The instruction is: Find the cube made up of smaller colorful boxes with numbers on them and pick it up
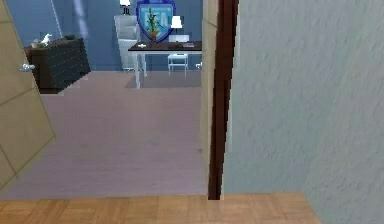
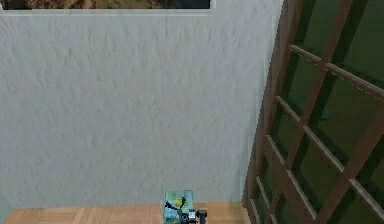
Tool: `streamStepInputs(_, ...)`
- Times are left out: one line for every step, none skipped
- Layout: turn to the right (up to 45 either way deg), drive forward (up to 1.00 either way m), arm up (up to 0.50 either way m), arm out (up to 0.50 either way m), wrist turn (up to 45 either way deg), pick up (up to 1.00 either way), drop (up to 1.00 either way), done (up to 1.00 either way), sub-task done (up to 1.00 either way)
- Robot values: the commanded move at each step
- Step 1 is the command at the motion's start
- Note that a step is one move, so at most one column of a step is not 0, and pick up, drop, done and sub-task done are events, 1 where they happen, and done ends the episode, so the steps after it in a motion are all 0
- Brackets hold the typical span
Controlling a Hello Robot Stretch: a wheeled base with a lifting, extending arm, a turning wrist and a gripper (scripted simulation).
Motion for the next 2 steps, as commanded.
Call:
streamStepInputs(0.0,0.00,-0.30,0.00,0.0,0.00,0.00,0.00,0.00)
streamStepInputs(0.0,0.00,0.00,0.00,0.0,1.00,0.00,0.00,0.00)
